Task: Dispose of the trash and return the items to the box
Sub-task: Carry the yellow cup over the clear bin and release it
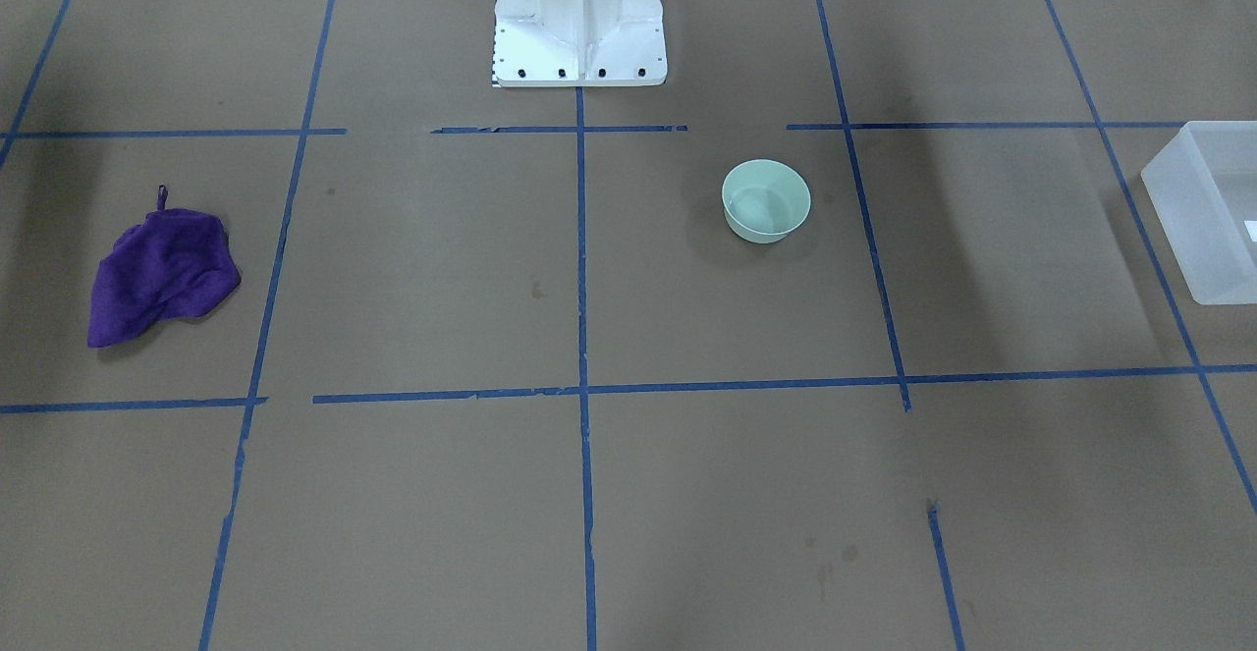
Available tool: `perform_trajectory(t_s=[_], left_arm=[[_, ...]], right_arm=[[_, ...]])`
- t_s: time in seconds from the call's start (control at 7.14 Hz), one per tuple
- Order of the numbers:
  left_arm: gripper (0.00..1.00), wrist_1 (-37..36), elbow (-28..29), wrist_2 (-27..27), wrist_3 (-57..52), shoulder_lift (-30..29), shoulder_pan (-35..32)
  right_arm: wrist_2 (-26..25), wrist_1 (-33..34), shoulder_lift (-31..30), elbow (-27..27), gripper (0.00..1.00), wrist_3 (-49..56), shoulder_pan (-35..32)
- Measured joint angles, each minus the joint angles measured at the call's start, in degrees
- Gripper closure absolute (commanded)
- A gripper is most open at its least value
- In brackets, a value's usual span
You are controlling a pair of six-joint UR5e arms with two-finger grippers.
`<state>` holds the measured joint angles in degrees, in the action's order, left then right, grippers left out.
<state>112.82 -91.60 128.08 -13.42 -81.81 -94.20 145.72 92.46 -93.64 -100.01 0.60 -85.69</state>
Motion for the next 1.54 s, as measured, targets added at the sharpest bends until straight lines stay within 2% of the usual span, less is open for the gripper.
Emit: perform_trajectory(t_s=[0.14,0.42,0.7,1.12,1.4,1.54], left_arm=[[1.00,-0.76,4.10,0.23,-1.04,-0.92,-1.29],[1.00,0.03,10.27,5.12,-1.18,-1.97,-1.28],[1.00,0.48,14.05,9.46,-0.91,-2.40,1.88],[1.00,8.50,20.70,9.79,4.93,-4.38,7.87],[1.00,10.64,22.88,9.53,7.07,-4.71,9.73],[0.68,10.74,23.20,9.47,7.34,-4.74,9.92]], right_arm=[[-0.02,0.00,0.03,-0.06,0.00,0.01,0.00],[-0.08,0.00,0.04,-0.09,0.00,0.07,0.03],[-0.17,0.00,0.09,-0.10,0.00,0.10,0.11],[-0.62,-0.06,0.42,-0.08,0.00,0.23,0.77],[-0.78,-0.08,0.56,-0.06,0.00,0.33,1.12],[-0.86,-0.26,0.66,-0.12,0.00,0.35,1.25]])
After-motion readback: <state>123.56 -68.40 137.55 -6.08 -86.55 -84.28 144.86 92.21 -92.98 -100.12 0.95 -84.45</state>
